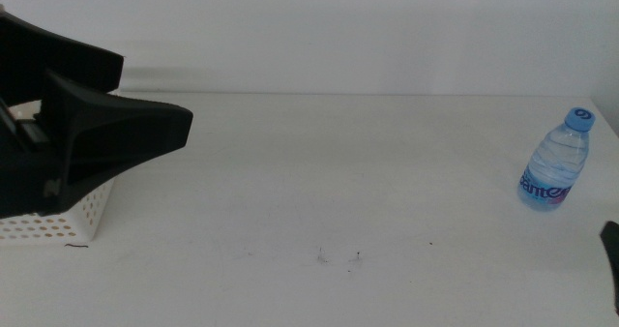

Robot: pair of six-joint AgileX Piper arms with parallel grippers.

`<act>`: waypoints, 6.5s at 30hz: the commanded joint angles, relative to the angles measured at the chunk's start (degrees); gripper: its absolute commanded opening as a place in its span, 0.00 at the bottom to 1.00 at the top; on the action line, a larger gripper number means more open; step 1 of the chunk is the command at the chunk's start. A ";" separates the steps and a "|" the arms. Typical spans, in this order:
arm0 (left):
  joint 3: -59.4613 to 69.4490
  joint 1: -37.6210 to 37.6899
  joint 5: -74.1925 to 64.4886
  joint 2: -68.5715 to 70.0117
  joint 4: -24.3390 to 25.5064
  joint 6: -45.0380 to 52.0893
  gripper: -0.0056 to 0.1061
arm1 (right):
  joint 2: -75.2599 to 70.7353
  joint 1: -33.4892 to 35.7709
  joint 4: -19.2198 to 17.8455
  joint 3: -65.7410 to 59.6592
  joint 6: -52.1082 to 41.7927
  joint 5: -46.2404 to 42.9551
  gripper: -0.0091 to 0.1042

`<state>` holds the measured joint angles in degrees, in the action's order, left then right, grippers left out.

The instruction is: Use arms to grab the bottles and put them into the dustbin to the left of the table.

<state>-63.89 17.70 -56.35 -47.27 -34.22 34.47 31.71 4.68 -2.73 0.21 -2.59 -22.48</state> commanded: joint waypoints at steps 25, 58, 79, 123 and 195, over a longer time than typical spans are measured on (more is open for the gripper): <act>-0.26 0.08 0.43 0.31 -0.08 -0.26 0.78 | 42.46 -0.15 14.25 8.46 -2.84 -29.85 0.88; -0.26 0.08 0.53 0.28 -0.08 -0.26 0.78 | 83.76 -0.15 15.07 40.49 -7.94 -31.34 0.23; -0.26 0.08 0.53 0.28 -0.08 -0.26 0.78 | 101.26 22.93 -21.00 89.70 16.95 -7.25 0.06; -0.26 0.08 0.65 0.28 -0.08 -0.26 0.78 | 63.81 26.74 -20.05 47.20 29.04 8.01 0.81; 49.29 10.67 90.73 -18.53 37.31 -43.77 0.86 | 22.32 28.71 9.33 58.71 -2.40 54.10 0.80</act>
<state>-14.87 29.04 28.21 -63.25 2.69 -9.24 54.29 33.07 6.73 58.54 -5.06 31.95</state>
